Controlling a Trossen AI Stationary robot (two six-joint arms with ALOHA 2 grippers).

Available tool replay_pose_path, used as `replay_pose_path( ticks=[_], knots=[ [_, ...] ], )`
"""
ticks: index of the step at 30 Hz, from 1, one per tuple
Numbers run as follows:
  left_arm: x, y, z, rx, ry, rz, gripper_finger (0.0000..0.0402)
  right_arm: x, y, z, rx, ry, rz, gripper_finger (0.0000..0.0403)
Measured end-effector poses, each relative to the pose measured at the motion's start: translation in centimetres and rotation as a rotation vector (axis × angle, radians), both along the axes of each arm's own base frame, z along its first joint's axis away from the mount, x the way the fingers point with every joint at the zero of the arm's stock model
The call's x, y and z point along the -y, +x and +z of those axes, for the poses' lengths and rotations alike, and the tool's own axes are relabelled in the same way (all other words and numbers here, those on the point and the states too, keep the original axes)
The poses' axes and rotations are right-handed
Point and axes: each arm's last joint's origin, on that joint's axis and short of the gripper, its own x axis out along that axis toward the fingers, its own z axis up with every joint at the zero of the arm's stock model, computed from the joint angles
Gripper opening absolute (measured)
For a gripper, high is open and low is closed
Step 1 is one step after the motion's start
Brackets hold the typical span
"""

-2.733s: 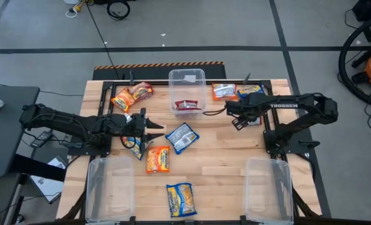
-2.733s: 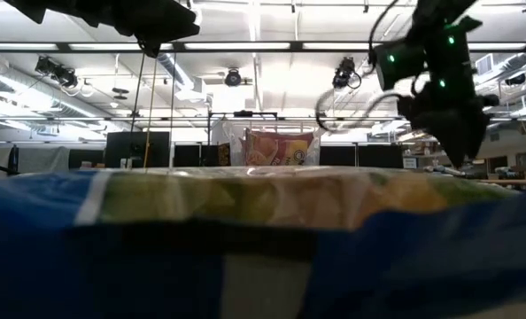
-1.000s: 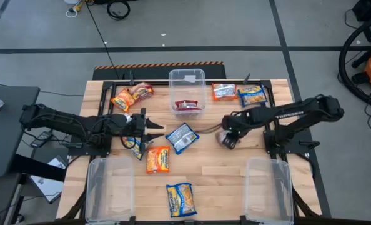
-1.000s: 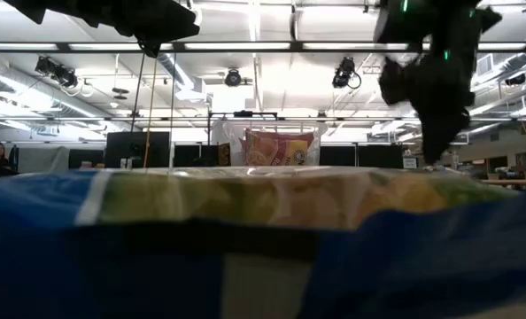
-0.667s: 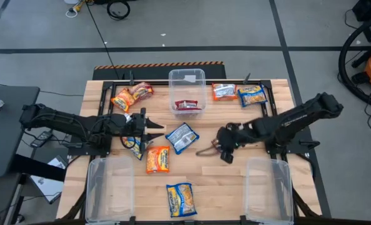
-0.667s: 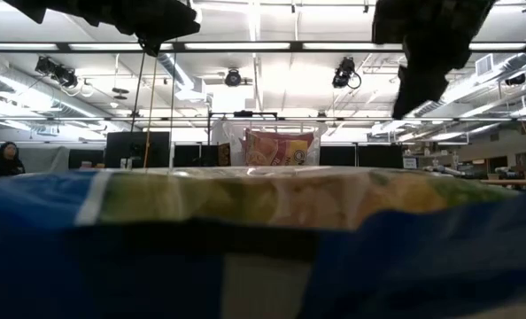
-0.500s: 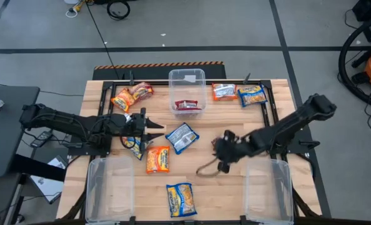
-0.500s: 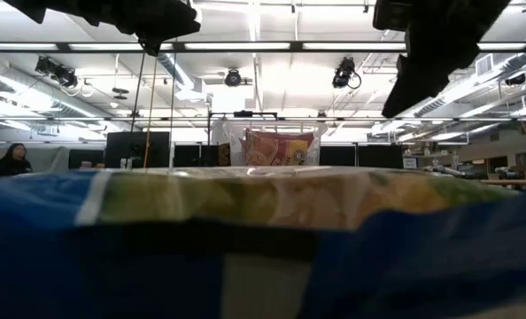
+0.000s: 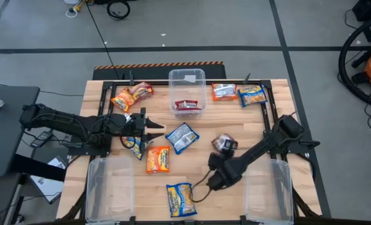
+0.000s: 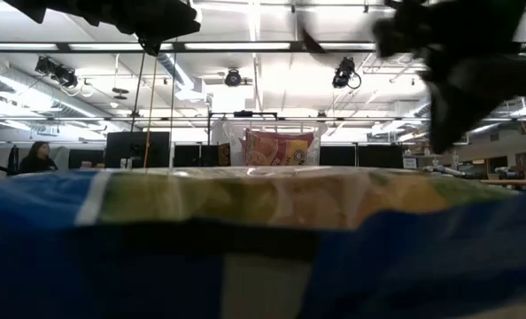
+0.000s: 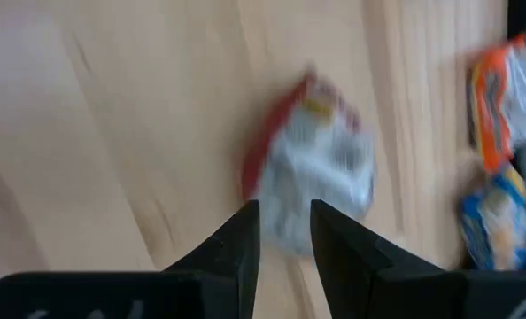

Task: Sort Maruchan noodles
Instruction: Put the red noodle pack into the top transparent bin

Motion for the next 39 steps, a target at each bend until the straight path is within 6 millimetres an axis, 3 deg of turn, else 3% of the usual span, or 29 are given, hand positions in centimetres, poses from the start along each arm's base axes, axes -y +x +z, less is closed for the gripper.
replay_pose_path(
  ticks=[5, 9, 14, 20, 25, 29, 31, 34, 36, 39],
  knots=[
    [0.0, 0.0, 0.0, -0.004, 0.001, 0.000, 0.0137, 0.1, -2.4, -2.1, -0.187, -0.006, -0.028, 0.0107],
    [0.0, 0.0, 0.0, -0.004, 0.000, 0.000, 0.0137, 1.8, -3.0, -3.8, -0.217, 0.038, -0.105, 0.0107],
    [0.0, 0.0, 0.0, -0.003, -0.023, 0.003, 0.0137, 4.1, -3.2, -4.4, -0.179, 0.122, -0.158, 0.0107],
    [0.0, 0.0, 0.0, -0.002, -0.024, 0.003, 0.0137, 7.3, -5.0, -5.3, -0.283, 0.113, -0.168, 0.0107],
    [0.0, 0.0, 0.0, -0.002, -0.024, 0.003, 0.0137, 7.9, -3.6, -4.9, -0.157, 0.029, 0.076, 0.0107],
    [0.0, 0.0, 0.0, -0.002, -0.024, 0.003, 0.0137, 7.6, -2.1, -3.2, -0.033, -0.096, 0.245, 0.0107],
    [0.0, 0.0, 0.0, -0.002, -0.025, 0.004, 0.0137, 7.6, -1.8, -2.2, 0.018, -0.147, 0.249, 0.0107],
    [0.0, 0.0, -0.1, -0.003, -0.026, 0.004, 0.0137, 7.3, -1.8, -1.1, 0.087, -0.019, 0.189, 0.0107],
    [0.0, 0.0, -0.1, -0.003, -0.025, 0.004, 0.0137, 7.1, -1.9, -1.1, 0.074, 0.088, 0.170, 0.0107],
    [0.0, 0.0, 0.0, -0.003, -0.014, 0.002, 0.0137, 7.4, -2.4, -1.4, 0.026, 0.057, 0.141, 0.0107]
  ],
)
